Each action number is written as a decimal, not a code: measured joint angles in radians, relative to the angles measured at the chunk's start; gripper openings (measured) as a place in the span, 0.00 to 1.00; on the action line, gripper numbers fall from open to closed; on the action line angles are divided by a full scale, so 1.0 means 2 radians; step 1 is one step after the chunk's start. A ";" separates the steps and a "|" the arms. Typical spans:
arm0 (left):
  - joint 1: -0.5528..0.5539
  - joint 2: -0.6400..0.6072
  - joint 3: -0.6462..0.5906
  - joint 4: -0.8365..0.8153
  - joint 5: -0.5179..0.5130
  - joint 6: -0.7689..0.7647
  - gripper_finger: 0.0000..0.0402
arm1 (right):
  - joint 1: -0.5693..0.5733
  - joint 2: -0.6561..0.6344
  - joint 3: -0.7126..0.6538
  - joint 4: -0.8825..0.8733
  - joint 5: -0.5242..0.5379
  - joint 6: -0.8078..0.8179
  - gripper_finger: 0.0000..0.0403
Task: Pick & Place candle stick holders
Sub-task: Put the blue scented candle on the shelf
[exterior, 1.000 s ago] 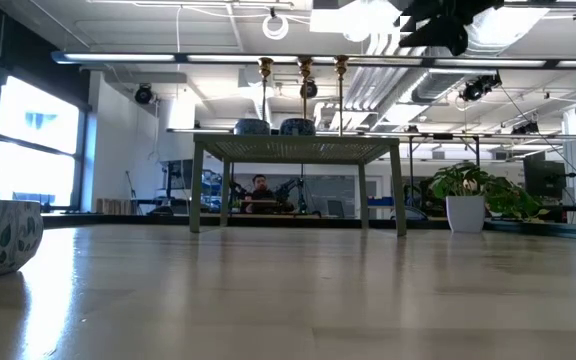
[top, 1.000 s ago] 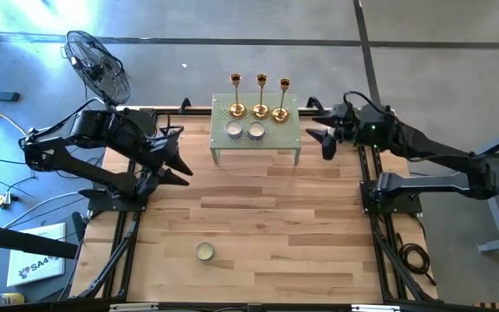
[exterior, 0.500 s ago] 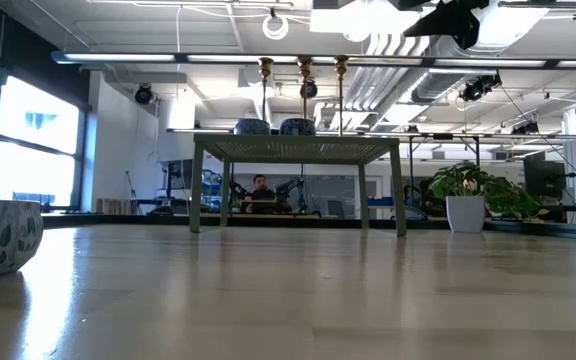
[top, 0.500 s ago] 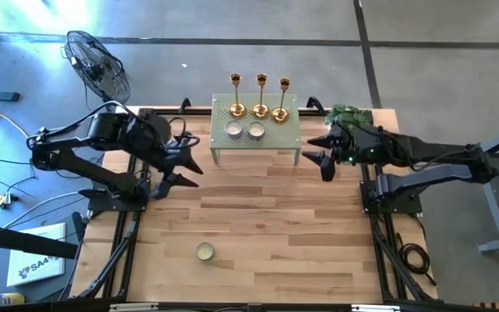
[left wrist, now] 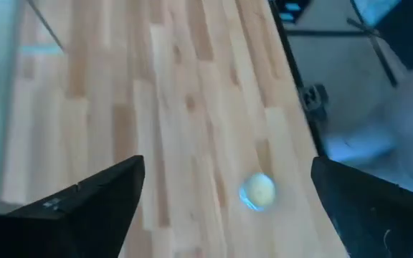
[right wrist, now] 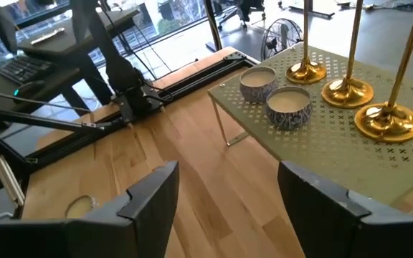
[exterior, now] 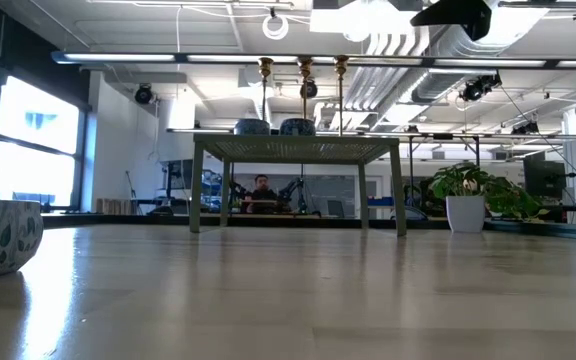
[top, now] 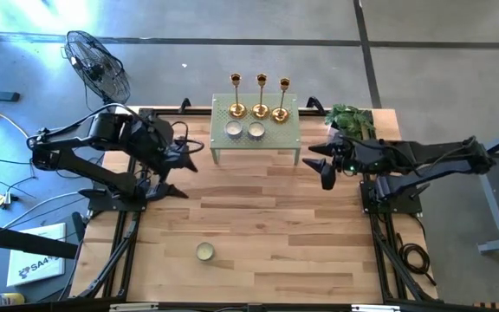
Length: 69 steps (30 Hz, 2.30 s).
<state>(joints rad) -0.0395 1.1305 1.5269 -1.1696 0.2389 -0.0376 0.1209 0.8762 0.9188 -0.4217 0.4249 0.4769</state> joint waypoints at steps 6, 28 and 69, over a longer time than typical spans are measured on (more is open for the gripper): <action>0.000 -0.004 -0.019 -0.081 0.111 -0.054 0.90 | 0.034 0.015 0.000 0.004 0.024 0.038 0.58; -0.260 -0.032 -0.269 0.058 -0.103 -0.292 0.88 | 0.141 0.128 0.000 0.165 0.035 0.063 0.58; -0.388 0.223 -0.276 0.332 -0.298 -0.222 0.88 | 0.290 0.068 0.000 0.083 -0.083 -0.016 0.58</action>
<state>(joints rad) -0.8152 1.5772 0.9739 -0.5055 -0.3579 -0.4823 0.7013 1.0119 0.9188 -0.2559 0.2592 0.4450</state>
